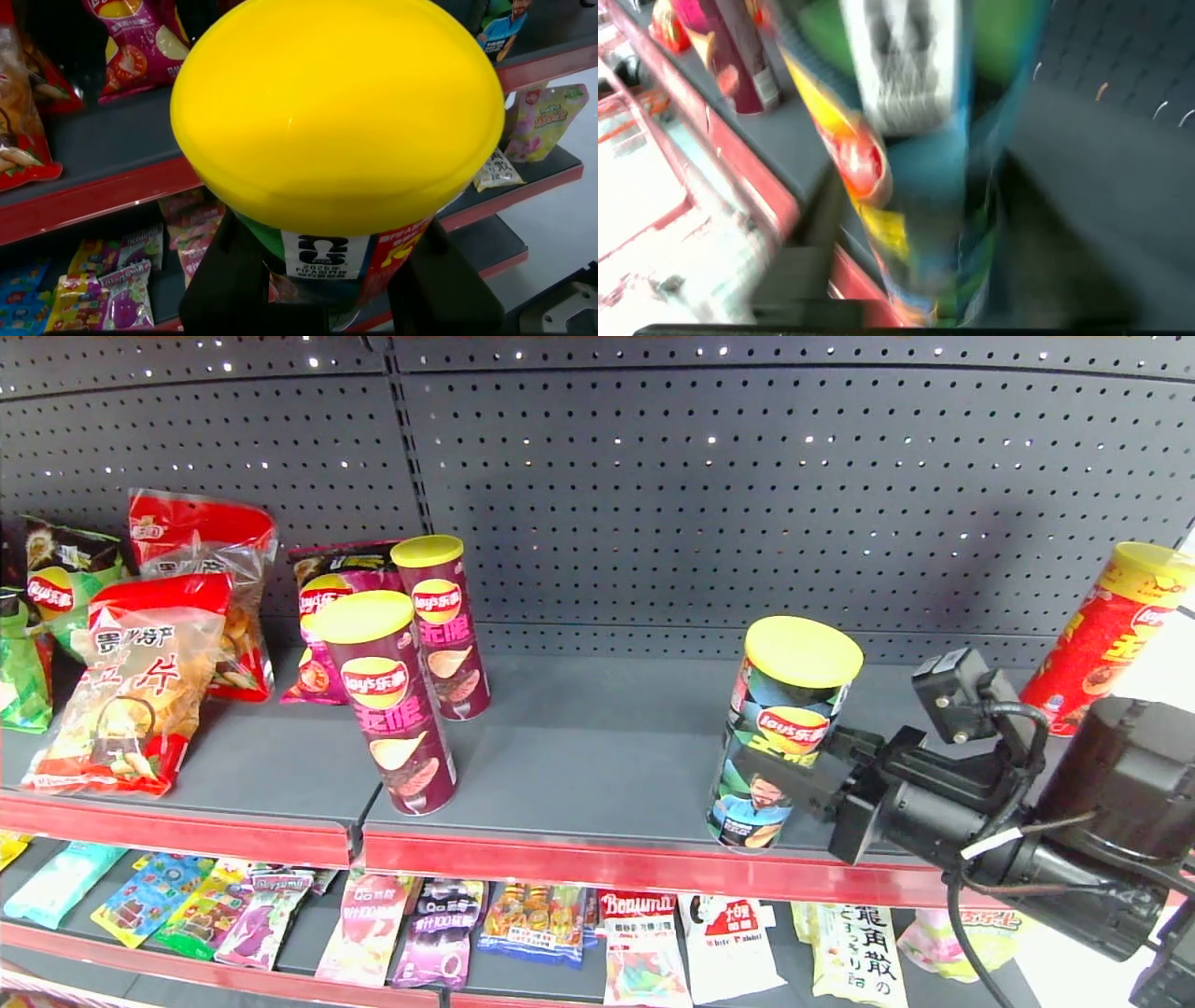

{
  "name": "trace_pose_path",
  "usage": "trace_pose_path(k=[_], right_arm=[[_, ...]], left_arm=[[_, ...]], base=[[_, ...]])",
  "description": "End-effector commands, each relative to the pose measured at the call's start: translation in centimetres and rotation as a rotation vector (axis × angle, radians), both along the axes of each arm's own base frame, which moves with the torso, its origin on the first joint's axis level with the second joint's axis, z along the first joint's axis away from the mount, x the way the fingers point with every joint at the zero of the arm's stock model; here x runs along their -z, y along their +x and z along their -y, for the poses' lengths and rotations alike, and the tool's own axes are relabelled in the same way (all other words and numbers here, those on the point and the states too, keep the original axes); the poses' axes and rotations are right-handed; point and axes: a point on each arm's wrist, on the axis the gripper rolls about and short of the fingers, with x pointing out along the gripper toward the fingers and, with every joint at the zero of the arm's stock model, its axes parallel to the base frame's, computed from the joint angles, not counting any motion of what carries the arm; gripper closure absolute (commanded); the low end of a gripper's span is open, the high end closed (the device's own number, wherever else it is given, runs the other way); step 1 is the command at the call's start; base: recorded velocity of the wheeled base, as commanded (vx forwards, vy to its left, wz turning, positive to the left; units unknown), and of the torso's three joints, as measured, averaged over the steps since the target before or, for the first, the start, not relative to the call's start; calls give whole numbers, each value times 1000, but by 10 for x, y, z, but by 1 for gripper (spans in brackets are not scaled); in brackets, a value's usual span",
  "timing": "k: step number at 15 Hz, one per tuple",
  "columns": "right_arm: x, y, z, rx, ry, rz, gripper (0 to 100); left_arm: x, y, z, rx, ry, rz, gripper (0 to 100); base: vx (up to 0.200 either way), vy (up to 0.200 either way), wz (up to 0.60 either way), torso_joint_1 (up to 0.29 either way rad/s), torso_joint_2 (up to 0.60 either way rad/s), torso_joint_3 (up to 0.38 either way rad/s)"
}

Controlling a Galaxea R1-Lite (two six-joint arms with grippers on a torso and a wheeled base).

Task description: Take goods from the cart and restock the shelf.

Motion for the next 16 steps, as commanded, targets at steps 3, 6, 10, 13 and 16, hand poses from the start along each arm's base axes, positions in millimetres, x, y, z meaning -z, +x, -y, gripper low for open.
trace_pose_path(k=[3,6,10,13,16], right_arm=[[-2,0,1,6,10,15,0],[-4,-1,3,14,15,21,0],[1,-11,15,37,2,2,0],[3,-26,28,53,-3,-4,0],[11,-53,42,55,-18,-25,0]], left_arm=[[2,0,0,2,0,-5,100],[4,-1,0,2,0,1,100],[3,-1,0,2,0,2,100],[3,-1,0,2,0,4,100],[4,-1,0,2,0,2,100]], base=[[0,0,0,0,0,0],[0,0,0,0,0,0],[0,0,0,0,0,0],[0,0,0,0,0,0],[0,0,0,0,0,0]])
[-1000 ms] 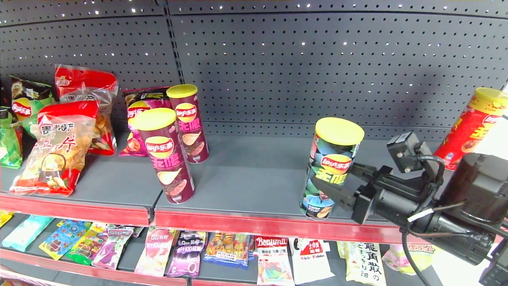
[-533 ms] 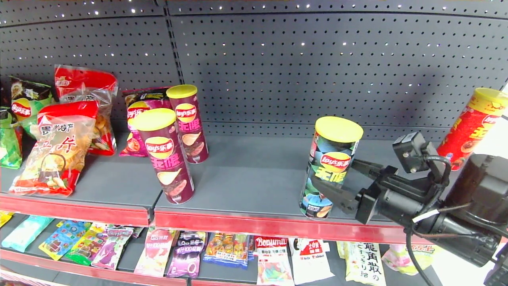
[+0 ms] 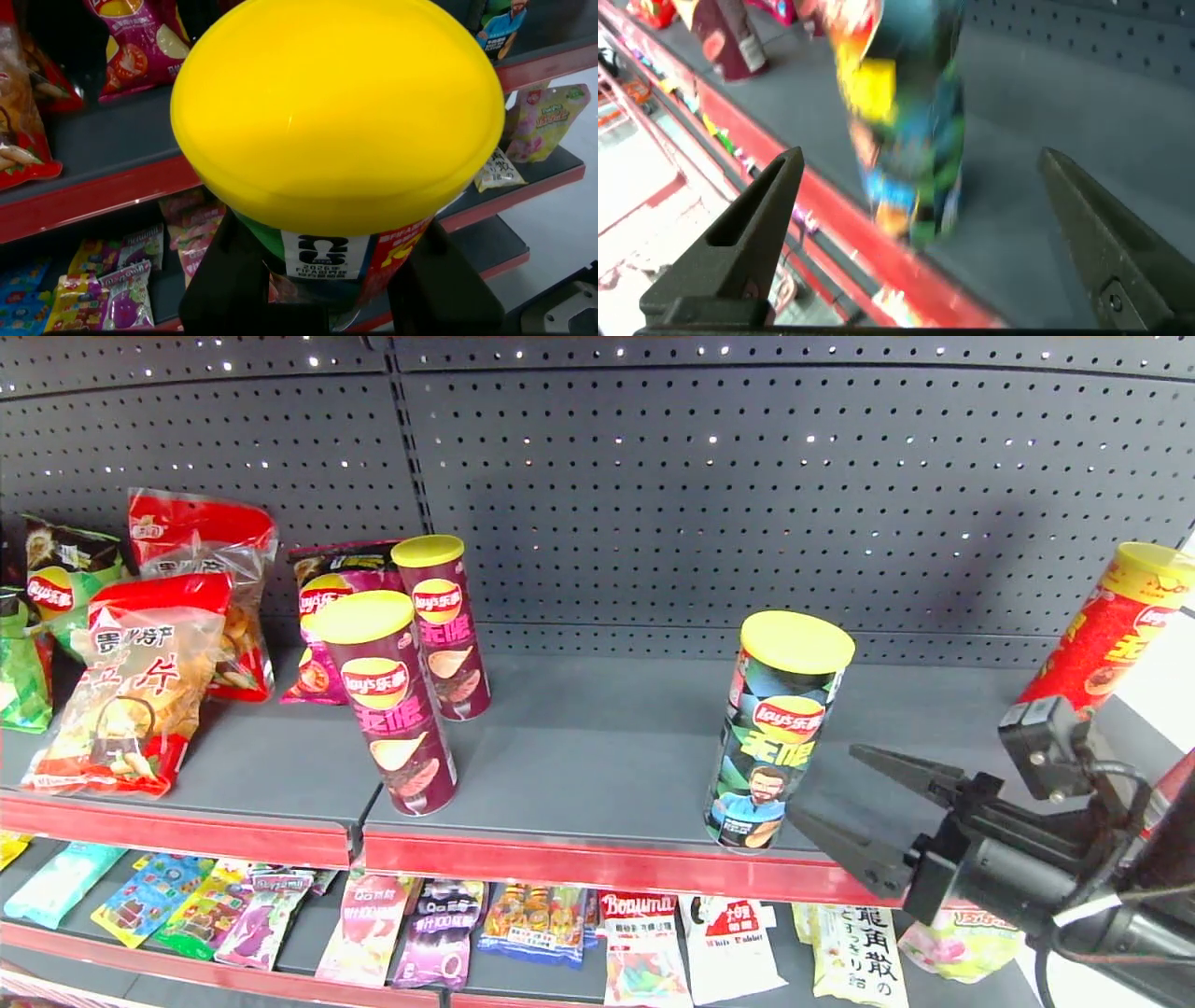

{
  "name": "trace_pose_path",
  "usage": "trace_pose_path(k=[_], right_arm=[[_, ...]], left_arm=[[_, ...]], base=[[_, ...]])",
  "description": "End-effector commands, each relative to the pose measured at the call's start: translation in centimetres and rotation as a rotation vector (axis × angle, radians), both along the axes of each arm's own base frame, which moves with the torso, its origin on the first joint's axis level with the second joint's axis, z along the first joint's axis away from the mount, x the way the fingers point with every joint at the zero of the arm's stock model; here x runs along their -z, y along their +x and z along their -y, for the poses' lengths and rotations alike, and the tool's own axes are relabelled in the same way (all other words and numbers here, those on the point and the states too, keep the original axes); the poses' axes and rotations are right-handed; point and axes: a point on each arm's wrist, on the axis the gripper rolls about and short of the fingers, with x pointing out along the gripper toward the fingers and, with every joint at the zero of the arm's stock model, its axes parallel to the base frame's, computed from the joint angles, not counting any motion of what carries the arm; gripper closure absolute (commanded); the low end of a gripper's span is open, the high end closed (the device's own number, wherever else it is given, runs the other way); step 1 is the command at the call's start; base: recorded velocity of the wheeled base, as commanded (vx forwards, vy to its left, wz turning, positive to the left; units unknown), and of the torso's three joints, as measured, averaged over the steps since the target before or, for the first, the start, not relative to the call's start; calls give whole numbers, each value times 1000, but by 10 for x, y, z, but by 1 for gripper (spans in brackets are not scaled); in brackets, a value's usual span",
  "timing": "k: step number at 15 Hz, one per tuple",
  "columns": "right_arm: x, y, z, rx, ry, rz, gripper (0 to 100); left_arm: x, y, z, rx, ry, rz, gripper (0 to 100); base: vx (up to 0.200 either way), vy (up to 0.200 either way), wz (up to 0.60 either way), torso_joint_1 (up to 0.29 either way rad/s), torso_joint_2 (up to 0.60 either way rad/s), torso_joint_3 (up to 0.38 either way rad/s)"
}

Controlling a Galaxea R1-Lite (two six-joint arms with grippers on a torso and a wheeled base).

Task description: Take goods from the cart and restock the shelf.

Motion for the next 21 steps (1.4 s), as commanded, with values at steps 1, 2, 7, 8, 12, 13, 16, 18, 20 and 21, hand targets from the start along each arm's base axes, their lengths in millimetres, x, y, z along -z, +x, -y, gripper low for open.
trace_pose_path(k=[1,2,7,8,12,13,16,18,20,21], right_arm=[[2,-24,13,1,0,8,0],[3,-29,16,1,-2,7,0],[-6,-53,51,165,8,99,0],[-7,-59,60,220,7,99,0],[-6,-114,87,401,0,106,0],[-10,-132,90,458,-5,100,0],[-9,-191,92,651,-33,24,0],[5,-213,89,716,-47,-4,0],[4,-213,91,777,-53,-1,0],[18,-208,92,779,-68,-54,0]], left_arm=[[0,0,0,0,0,-2,100],[0,0,0,0,0,-3,100],[0,2,0,-1,0,-10,100],[0,1,0,-3,0,-8,100],[-1,2,0,2,0,-11,100],[-2,3,0,2,0,-13,100],[-15,9,1,20,-21,-18,100],[-21,12,1,23,-51,8,100],[-22,12,1,24,-52,14,100],[-21,14,1,23,-56,-5,100]], base=[[0,0,0,0,0,0],[0,0,0,0,0,0],[0,0,0,0,0,0],[0,0,0,0,0,0],[0,0,0,0,0,0],[0,0,0,0,0,0],[0,0,0,0,0,0],[0,0,0,0,0,0],[0,0,0,0,0,0],[0,0,0,0,0,0]])
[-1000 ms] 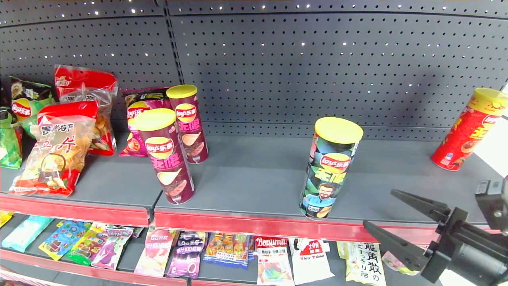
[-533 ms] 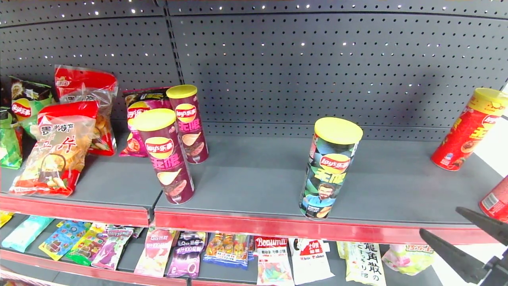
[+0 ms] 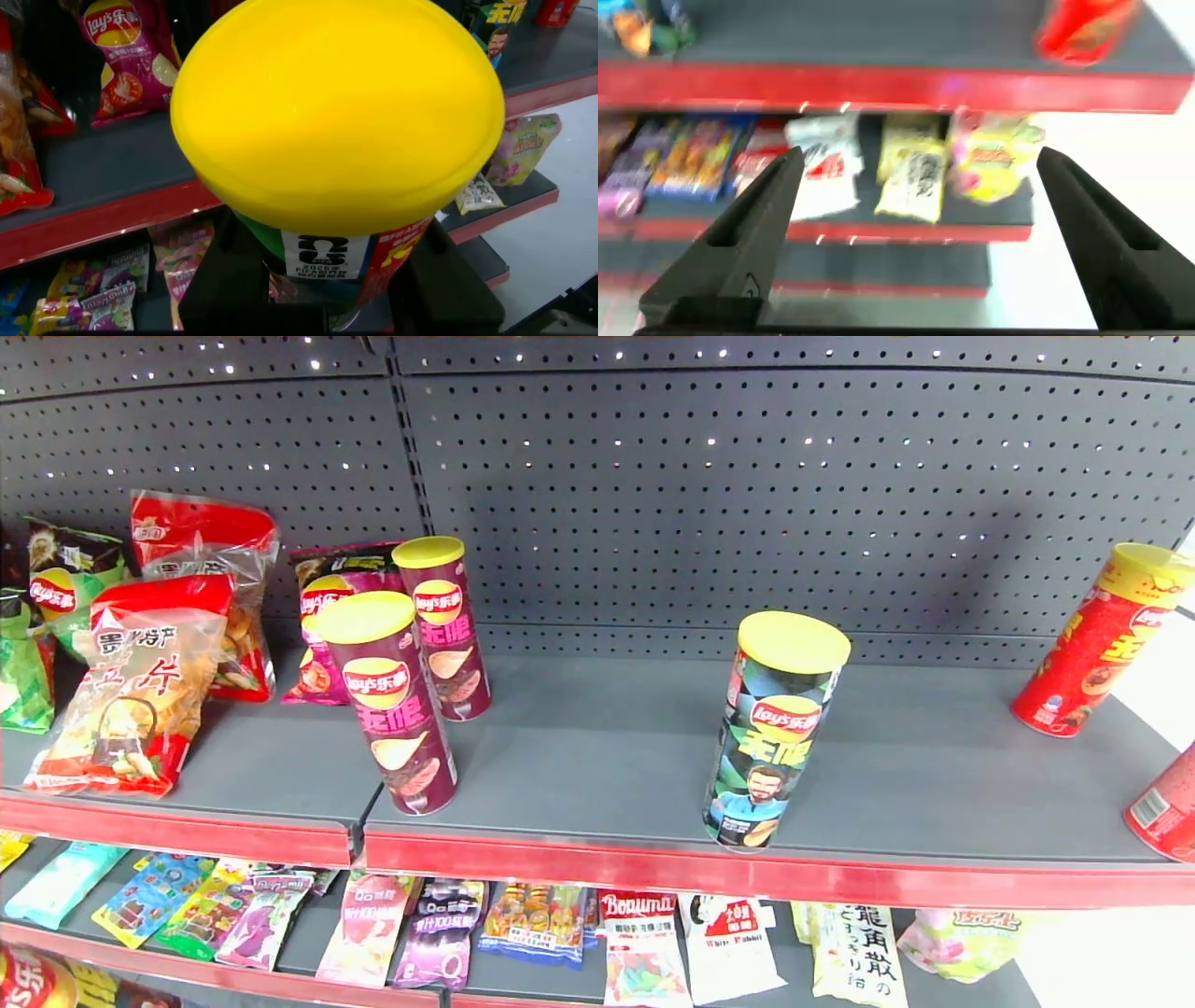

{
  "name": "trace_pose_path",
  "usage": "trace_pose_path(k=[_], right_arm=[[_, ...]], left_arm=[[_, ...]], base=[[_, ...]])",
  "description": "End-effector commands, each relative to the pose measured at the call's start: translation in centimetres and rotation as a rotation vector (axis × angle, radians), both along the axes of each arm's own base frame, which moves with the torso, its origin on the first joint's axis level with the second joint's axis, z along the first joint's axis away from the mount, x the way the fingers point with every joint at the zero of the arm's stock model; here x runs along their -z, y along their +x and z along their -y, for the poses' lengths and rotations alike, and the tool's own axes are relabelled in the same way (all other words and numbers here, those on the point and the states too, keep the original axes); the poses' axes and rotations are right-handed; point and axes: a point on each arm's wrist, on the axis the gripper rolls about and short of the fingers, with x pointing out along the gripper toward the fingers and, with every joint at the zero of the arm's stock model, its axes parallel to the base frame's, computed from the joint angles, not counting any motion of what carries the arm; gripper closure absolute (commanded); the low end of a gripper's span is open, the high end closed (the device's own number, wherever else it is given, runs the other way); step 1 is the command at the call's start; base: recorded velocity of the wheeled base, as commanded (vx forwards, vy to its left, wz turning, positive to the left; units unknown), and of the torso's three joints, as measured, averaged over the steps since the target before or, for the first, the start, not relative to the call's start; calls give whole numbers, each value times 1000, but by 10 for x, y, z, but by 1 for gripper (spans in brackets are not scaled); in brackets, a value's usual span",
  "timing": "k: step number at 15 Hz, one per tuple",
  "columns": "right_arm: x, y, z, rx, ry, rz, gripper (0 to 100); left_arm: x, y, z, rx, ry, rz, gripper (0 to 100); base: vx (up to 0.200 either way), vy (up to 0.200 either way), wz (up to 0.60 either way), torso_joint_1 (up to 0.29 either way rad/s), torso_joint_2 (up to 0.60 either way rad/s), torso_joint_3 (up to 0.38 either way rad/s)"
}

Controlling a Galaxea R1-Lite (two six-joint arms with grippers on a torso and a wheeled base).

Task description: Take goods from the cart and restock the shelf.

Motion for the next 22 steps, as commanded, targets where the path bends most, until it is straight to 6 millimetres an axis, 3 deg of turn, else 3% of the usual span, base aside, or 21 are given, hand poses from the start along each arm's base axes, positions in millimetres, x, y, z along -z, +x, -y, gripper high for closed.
trace_pose_path(k=[1,3,5,9,13,22], right_arm=[[16,-7,-1,39,-12,32,0],[27,-4,-1,33,-24,-4,0],[31,4,-2,-103,-7,63,0],[41,-2,0,-213,-25,132,0],[53,7,3,-46,13,215,0],[54,8,3,-60,7,224,0]], left_arm=[[3,5,0,0,-2,-36,100],[3,7,0,0,-3,-47,100],[2,6,0,-2,-33,-58,100],[1,6,0,-2,-34,-51,100],[2,5,0,-1,-34,-46,100],[11,-2,0,-3,-33,-21,100]], base=[[0,0,0,0,0,0],[0,0,0,0,0,0],[0,0,0,0,0,0],[0,0,0,0,0,0],[0,0,0,0,0,0],[0,0,0,0,0,0]])
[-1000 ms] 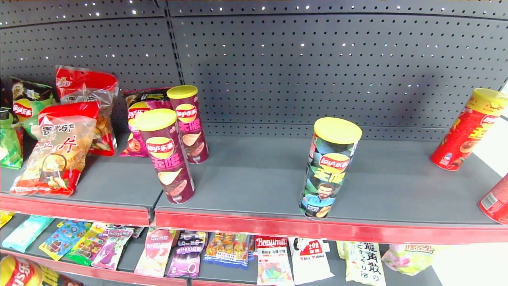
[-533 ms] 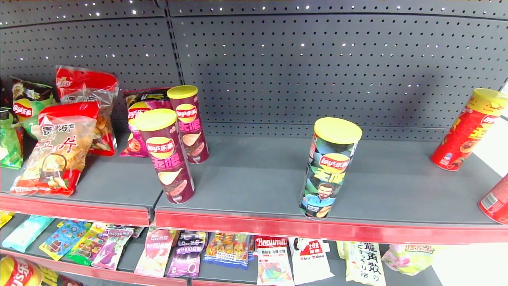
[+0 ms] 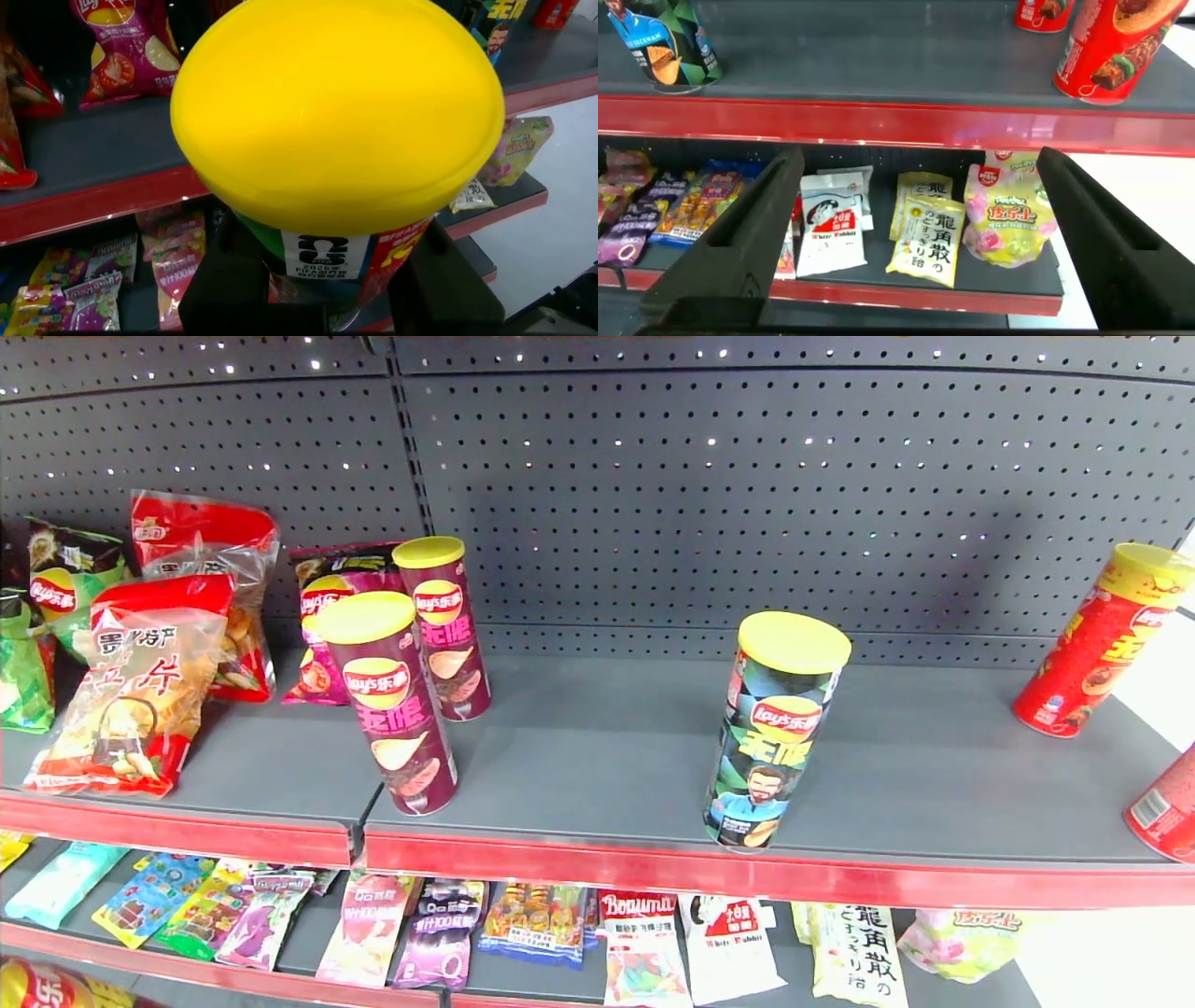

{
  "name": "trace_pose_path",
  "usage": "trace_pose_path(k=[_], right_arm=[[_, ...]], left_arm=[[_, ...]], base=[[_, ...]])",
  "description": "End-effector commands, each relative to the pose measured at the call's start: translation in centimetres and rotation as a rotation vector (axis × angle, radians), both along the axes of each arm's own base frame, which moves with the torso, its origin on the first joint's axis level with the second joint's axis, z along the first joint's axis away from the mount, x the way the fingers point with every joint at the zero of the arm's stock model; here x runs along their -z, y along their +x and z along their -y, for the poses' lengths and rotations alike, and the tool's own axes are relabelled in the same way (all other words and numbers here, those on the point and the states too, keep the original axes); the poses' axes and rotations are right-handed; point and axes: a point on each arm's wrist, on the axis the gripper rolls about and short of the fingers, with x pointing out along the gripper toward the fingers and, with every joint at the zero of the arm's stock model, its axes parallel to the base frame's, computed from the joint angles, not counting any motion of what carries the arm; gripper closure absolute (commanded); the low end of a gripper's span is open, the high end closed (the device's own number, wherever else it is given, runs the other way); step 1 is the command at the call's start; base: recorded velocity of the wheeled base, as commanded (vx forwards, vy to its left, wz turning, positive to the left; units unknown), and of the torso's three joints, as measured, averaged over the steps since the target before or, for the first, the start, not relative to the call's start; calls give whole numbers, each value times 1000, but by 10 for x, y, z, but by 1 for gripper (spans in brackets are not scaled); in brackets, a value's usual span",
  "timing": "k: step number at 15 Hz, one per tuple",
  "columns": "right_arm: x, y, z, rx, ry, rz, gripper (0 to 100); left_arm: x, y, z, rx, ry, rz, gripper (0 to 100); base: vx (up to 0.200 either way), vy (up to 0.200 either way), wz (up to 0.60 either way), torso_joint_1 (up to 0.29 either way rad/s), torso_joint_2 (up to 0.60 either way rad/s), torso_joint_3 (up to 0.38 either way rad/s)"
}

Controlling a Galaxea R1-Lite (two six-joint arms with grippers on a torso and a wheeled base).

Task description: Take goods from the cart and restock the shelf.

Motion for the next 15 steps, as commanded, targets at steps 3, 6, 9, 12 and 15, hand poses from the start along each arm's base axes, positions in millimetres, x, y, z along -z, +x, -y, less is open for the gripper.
trace_pose_path(k=[3,6,9,12,15], right_arm=[[0,0,0,0,0,0,0],[0,0,0,0,1,0,0],[0,0,0,0,0,-1,0],[0,0,0,0,0,0,0],[0,0,0,0,1,-1,0]], left_arm=[[0,-1,0,-3,-1,9,100],[0,-1,0,-3,1,9,100],[0,-1,0,-3,-1,4,100],[-2,-1,0,-3,-1,9,100],[-4,-1,0,-8,-1,12,100]], base=[[0,0,-400,2,0,-2],[0,0,-600,5,1,-1],[0,0,-600,5,1,2],[0,0,-200,2,2,-1],[0,0,0,0,0,0]])
